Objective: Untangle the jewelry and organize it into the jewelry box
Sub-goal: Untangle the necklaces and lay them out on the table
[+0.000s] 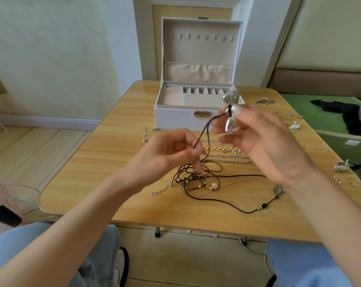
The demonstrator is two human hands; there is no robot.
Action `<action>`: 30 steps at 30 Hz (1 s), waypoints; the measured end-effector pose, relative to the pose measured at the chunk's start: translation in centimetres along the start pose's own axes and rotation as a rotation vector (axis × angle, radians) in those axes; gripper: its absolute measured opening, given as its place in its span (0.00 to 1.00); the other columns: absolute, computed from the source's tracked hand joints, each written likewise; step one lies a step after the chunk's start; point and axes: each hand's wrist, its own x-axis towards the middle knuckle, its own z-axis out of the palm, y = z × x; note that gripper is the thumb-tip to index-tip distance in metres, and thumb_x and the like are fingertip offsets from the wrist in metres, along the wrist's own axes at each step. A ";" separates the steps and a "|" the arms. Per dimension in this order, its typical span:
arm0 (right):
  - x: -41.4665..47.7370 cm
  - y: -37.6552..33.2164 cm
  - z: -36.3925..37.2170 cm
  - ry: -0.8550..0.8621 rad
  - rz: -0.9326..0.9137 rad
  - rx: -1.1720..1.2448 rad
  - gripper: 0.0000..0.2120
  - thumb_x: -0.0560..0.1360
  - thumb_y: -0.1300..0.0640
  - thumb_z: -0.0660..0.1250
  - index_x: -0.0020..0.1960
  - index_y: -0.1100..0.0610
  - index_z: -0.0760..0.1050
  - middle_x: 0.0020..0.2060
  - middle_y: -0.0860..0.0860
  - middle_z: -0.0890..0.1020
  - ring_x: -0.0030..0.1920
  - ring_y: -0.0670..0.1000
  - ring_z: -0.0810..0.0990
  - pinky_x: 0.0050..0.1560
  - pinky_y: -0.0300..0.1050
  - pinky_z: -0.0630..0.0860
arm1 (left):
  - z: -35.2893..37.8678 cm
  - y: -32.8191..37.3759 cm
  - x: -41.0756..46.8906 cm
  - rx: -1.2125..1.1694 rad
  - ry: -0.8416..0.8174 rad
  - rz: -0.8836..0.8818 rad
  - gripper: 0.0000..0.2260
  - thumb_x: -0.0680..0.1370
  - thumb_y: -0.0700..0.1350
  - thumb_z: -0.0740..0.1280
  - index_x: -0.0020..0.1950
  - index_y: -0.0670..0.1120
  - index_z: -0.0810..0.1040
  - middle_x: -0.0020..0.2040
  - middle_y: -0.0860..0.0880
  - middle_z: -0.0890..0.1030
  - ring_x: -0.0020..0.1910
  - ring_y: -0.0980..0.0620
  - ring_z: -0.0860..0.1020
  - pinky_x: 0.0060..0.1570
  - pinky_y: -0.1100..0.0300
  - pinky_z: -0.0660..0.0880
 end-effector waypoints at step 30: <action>-1.1 -0.6 -6.1 0.033 0.114 -1.046 0.09 0.75 0.48 0.66 0.38 0.51 0.76 0.24 0.51 0.75 0.27 0.47 0.73 0.37 0.46 0.70 | -3.5 -0.4 -0.6 -0.036 0.254 -0.072 0.03 0.70 0.43 0.69 0.39 0.43 0.78 0.32 0.50 0.78 0.25 0.57 0.67 0.23 0.69 0.63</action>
